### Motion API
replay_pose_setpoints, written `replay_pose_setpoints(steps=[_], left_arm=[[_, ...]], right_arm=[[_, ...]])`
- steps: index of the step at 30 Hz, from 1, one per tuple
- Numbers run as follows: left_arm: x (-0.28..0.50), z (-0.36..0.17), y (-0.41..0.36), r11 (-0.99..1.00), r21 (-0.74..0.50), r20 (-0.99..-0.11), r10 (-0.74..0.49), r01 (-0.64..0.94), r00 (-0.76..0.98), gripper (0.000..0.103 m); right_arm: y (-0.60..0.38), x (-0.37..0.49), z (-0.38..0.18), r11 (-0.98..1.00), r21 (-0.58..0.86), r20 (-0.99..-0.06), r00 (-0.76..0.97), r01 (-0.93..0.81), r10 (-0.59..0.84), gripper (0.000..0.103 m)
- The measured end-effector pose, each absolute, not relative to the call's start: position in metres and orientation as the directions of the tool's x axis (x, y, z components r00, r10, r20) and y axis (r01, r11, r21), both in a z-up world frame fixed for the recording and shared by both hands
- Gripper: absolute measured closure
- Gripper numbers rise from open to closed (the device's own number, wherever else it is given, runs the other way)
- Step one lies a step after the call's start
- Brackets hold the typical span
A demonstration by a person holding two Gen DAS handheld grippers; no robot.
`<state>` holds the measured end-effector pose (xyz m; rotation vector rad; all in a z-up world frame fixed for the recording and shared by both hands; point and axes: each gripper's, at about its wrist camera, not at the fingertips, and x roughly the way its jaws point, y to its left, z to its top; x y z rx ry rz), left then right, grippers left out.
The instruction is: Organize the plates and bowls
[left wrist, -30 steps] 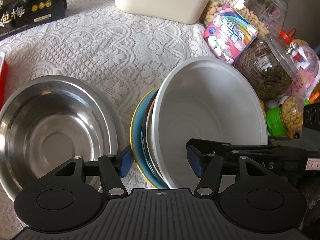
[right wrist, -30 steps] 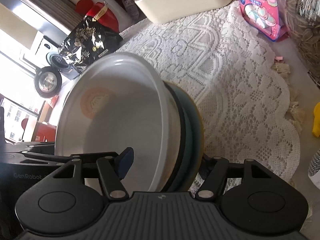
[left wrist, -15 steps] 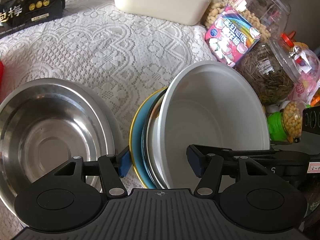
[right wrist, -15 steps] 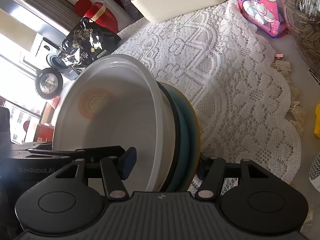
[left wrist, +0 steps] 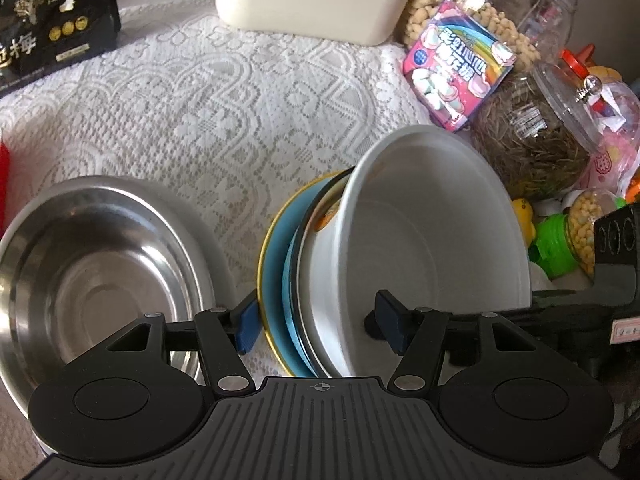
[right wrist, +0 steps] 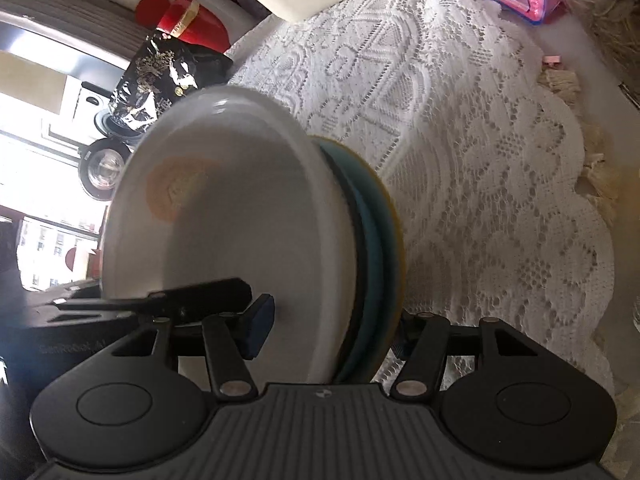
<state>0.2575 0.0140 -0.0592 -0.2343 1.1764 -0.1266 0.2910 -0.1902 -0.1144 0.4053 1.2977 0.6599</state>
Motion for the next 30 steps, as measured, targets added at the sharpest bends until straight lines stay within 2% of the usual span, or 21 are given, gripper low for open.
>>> replay_pose_setpoints(steps=[21,30], left_arm=[[0.256,-0.062,0.022,0.956,-0.293,-0.889,-0.265,-0.021,0.374,0.039],[0.248,-0.048,0.021,0.952,-0.308,-0.87,-0.282,0.002,0.404,0.039]], right_arm=[[-0.176,0.29,-0.107,0.788,0.574,-0.779,0.149,-0.223,0.609,0.044],[-0.178,0.284,-0.094,0.796,0.558,-0.782,0.173,-0.235,0.599,0.044]])
